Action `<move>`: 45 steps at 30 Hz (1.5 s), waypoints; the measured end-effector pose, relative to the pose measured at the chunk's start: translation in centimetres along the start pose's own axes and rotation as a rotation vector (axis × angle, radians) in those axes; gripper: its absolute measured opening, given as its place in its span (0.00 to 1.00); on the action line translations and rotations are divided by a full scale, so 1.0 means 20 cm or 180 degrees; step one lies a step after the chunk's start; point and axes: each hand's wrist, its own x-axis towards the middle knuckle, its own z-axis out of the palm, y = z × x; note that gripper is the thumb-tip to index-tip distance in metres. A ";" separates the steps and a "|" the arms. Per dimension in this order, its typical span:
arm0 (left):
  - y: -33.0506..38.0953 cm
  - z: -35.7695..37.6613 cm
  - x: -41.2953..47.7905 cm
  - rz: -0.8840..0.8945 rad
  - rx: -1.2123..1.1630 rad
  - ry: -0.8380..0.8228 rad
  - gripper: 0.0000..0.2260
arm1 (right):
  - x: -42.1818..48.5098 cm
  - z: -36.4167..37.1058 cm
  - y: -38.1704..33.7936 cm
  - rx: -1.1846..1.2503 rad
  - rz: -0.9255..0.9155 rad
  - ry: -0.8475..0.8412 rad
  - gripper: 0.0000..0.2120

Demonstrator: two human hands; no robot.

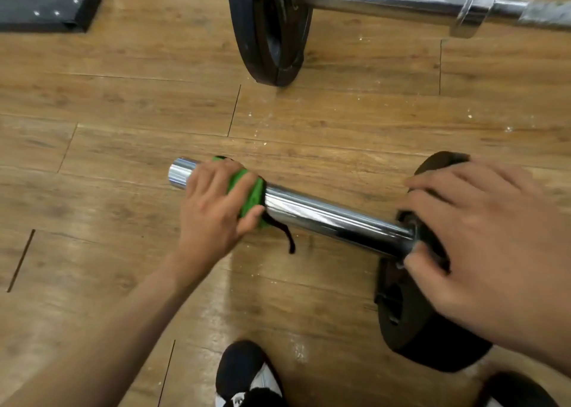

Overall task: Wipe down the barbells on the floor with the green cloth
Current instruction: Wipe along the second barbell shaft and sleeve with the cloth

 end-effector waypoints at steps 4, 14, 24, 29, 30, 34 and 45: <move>-0.19 0.00 0.11 -0.0208 -0.0051 -0.0081 0.33 | 0.14 -0.03 0.10 0.0295 0.0311 -0.0070 0.24; 0.20 0.01 0.33 -0.0316 -0.0376 -0.0339 0.18 | 0.30 -0.10 0.16 0.0437 0.0663 -0.0304 0.28; 0.70 -0.04 0.27 0.0523 -0.0647 -0.0725 0.20 | 0.07 -0.02 0.04 0.0164 0.0133 0.0145 0.20; 0.20 -0.06 0.23 -0.0489 -0.0371 -0.0546 0.19 | 0.04 -0.01 0.06 0.0242 0.0082 0.0104 0.20; 0.08 -0.07 0.22 -0.0628 -0.0371 -0.0572 0.19 | 0.04 -0.01 0.06 0.0231 0.0100 0.0093 0.19; -0.21 -0.09 0.22 -0.0743 -0.0630 -0.0666 0.20 | 0.04 -0.01 0.04 0.0170 0.0161 0.0103 0.19; 0.60 -0.06 0.22 -0.0302 -0.0691 -0.0514 0.15 | 0.02 -0.01 -0.01 0.0043 0.0315 0.0088 0.20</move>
